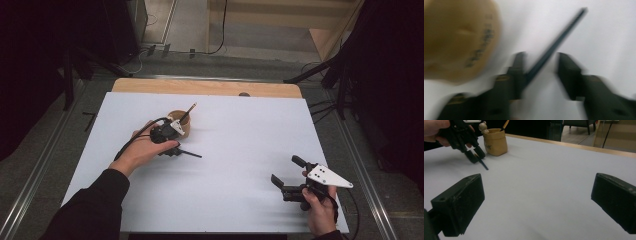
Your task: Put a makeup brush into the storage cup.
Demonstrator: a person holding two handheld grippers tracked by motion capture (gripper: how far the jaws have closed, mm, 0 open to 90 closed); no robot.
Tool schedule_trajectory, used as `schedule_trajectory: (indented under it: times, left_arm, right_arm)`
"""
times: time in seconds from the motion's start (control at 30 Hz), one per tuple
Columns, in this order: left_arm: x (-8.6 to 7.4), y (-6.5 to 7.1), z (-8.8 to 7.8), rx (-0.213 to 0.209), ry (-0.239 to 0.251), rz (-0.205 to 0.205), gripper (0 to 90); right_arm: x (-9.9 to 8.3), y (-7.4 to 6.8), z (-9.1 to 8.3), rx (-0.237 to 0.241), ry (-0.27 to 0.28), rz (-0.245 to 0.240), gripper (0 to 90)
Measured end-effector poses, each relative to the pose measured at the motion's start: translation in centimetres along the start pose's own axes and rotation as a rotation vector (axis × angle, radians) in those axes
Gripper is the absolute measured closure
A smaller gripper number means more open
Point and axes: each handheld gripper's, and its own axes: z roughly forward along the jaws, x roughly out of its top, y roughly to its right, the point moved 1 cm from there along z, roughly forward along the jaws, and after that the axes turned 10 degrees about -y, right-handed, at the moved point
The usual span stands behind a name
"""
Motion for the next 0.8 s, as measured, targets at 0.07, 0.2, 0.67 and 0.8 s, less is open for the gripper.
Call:
schedule_trajectory:
  times: [0.07,0.2,0.67,0.8]
  left_arm:
    - [0.22,0.35,0.06,0.017,-0.024,0.028,43.0]
    - [0.43,0.49,0.03,0.058,-0.041,0.041,48.9]
    - [0.35,0.08,-0.2,0.034,-0.052,0.024,83.2]
    - [0.32,0.14,-0.18,0.04,-0.044,0.017,84.0]
  right_arm:
    - [-0.03,0.03,-0.01,-0.001,0.0,0.002,0.0]
    - [-0.01,0.0,0.0,-0.002,-0.001,0.0,0.0]
    - [-0.08,0.08,-0.04,-0.005,-0.002,0.003,0.0]
    - [-0.08,0.07,-0.04,-0.005,-0.002,0.004,0.0]
